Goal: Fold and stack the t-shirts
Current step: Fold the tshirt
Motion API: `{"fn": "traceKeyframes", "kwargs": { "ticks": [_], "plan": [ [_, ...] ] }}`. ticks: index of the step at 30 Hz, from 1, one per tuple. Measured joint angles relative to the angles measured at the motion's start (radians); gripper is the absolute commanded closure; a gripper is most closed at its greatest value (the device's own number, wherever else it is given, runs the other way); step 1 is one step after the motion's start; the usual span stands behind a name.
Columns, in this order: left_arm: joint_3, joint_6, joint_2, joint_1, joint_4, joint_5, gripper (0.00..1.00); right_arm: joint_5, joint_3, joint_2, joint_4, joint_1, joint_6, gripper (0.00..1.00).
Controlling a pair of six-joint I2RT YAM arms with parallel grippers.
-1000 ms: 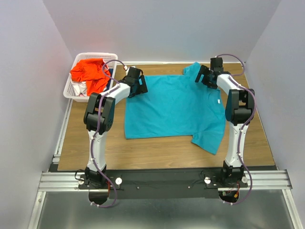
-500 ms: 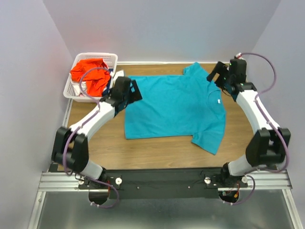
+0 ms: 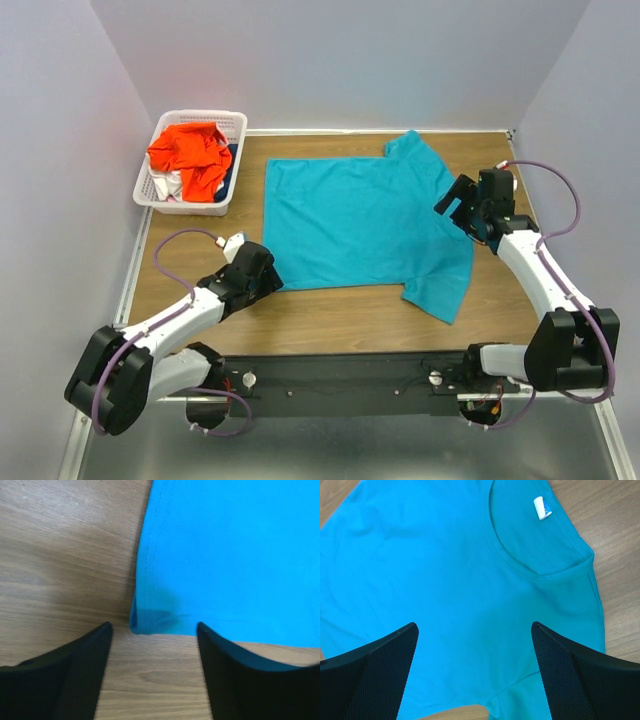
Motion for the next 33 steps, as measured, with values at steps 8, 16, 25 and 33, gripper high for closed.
{"fn": "traceKeyframes", "kwargs": {
  "ticks": [8, 16, 25, 33],
  "plan": [
    [0.011, -0.045, 0.035, -0.003, 0.000, -0.002, 0.45, 0.000, -0.001, -0.016, 0.002, 0.000, 0.000, 0.00],
    [0.036, -0.050, 0.088, -0.003, -0.011, -0.008, 0.69, 0.004, -0.001, -0.016, 0.002, 0.000, 0.000, 0.00],
    [0.064, -0.058, 0.131, -0.004, -0.027, -0.025, 1.00, 0.010, -0.021, -0.018, 0.002, 0.000, -0.001, 0.00],
    [0.064, -0.057, 0.112, 0.002, -0.026, -0.050, 1.00, -0.019, -0.105, -0.099, -0.022, 0.021, -0.007, 0.00]
  ]
}}
